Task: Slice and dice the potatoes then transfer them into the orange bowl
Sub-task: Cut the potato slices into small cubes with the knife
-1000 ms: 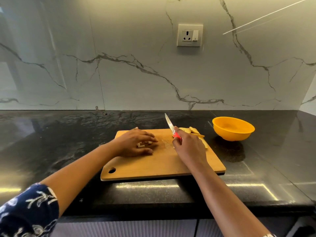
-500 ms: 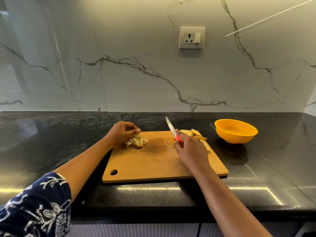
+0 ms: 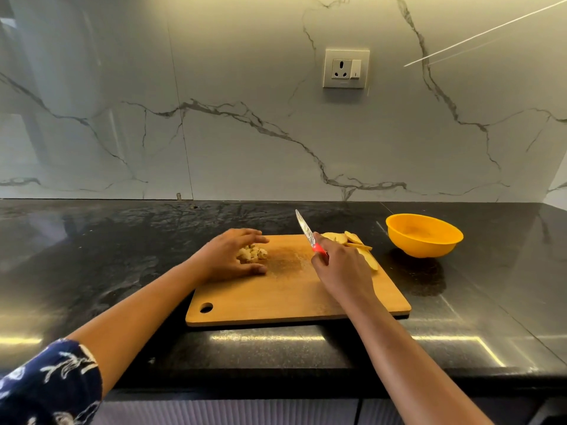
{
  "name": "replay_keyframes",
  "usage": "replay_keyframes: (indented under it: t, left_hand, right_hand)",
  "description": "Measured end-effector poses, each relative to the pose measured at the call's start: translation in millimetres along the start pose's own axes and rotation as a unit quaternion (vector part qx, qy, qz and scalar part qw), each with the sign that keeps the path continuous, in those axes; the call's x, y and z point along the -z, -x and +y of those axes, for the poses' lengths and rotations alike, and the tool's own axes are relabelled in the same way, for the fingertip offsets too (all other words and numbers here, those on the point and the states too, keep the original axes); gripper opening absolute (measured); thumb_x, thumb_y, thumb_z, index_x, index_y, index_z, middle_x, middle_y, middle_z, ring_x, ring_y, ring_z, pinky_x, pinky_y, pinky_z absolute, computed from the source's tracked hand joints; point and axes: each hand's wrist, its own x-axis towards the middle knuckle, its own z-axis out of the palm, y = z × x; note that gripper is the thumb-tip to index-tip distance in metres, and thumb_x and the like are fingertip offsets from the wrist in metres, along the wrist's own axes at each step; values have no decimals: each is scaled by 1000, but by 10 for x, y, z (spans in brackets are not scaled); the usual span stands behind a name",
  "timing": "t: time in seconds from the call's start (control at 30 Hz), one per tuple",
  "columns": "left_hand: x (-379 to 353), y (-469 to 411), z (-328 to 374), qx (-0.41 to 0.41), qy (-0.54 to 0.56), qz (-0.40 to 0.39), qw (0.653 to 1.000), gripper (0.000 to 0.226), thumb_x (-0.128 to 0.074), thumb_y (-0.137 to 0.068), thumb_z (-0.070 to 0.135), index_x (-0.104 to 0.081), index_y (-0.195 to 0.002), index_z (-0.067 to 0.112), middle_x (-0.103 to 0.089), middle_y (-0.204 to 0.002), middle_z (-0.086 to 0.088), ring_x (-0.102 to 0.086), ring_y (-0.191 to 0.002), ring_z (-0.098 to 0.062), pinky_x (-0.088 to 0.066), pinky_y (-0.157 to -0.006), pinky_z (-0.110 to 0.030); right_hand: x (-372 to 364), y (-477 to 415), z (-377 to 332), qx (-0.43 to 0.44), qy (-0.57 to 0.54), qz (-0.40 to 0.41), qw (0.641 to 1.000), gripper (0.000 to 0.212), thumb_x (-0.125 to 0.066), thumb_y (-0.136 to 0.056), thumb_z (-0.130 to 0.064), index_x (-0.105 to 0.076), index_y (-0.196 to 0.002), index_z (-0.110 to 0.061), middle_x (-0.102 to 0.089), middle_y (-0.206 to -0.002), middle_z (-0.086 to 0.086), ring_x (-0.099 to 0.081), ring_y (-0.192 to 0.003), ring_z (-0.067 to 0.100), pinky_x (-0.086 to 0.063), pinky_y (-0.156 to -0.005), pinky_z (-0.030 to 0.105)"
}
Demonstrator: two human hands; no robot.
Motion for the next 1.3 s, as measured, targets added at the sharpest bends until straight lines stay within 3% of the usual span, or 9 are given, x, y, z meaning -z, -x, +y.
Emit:
replay_keyframes:
  t: [0.1,0.2,0.27,0.4,0.47,0.67,1.0,1.17,1.3]
  left_hand:
    - [-29,-148,9,47,-4,-26,999,60,-46,-77,69,-51,-128,39,-35,-148,6,-33,-134,-19,-33,-109,-43]
    - [-21,-183,-15,71,87,-16,993,44,-52,-79,59,-62,-114,34,-58,-124,4,-55,-105,-12,-45,-91,-29]
    - [-15,-172,-8,81,143,-7,986,33,-55,-87,45,-61,-117,32,-59,-122,6,-58,-93,-9,-47,-88,-28]
    - [70,-111,26,103,342,81,931,43,-41,-93,42,-49,-133,27,-48,-136,5,-42,-125,-12,-30,-108,-36]
    - [128,-100,37,102,375,129,912,34,-43,-96,34,-53,-127,26,-53,-132,3,-45,-125,-11,-30,-109,-34]
    - [157,-171,212,95,250,157,951,18,-62,-89,18,-66,-106,22,-66,-100,6,-60,-93,-1,-47,-89,-23]
    - [-241,-694,972,12,114,-58,992,54,-66,-83,41,-49,-131,27,-56,-114,7,-49,-107,-7,-42,-94,-25]
    - [-303,-884,947,4,135,2,991,42,-68,-81,40,-58,-120,28,-62,-109,7,-54,-97,-6,-43,-75,-13]
    - [-306,-974,947,-21,134,-13,991,33,-71,-81,31,-65,-113,25,-64,-106,9,-54,-93,-5,-41,-70,-12]
  right_hand:
    - [7,-1,24,-8,-1,4,1000,49,-52,-97,-30,-39,-144,-26,-68,-112,0,-61,-93,10,-49,-73,22]
    - [22,1,40,-14,-3,3,1000,49,-51,-97,-30,-39,-144,-26,-68,-111,-1,-60,-90,8,-45,-69,19]
    - [24,0,42,-13,-1,2,1000,49,-51,-97,-31,-39,-144,-26,-68,-110,-1,-60,-91,9,-46,-70,20]
    - [33,-5,44,-16,-15,12,1000,47,-52,-97,-30,-42,-143,-25,-69,-101,0,-55,-78,5,-39,-62,18]
    - [55,-1,59,-14,-25,21,999,46,-52,-97,-28,-43,-142,-25,-70,-96,0,-53,-72,4,-37,-56,16]
    - [259,-89,365,-46,-18,65,997,45,-51,-97,-29,-45,-141,-25,-71,-95,3,-61,-81,15,-44,-66,27]
    - [302,-178,674,-103,-34,80,991,43,-50,-98,-28,-47,-140,-24,-69,-108,3,-60,-91,15,-47,-68,27]
    - [289,-165,672,-87,-28,72,993,45,-50,-97,-29,-45,-141,-24,-69,-106,1,-62,-89,13,-49,-70,28]
    - [267,-160,663,-75,-19,68,995,46,-50,-98,-30,-44,-142,-25,-70,-104,1,-62,-89,13,-49,-70,27]
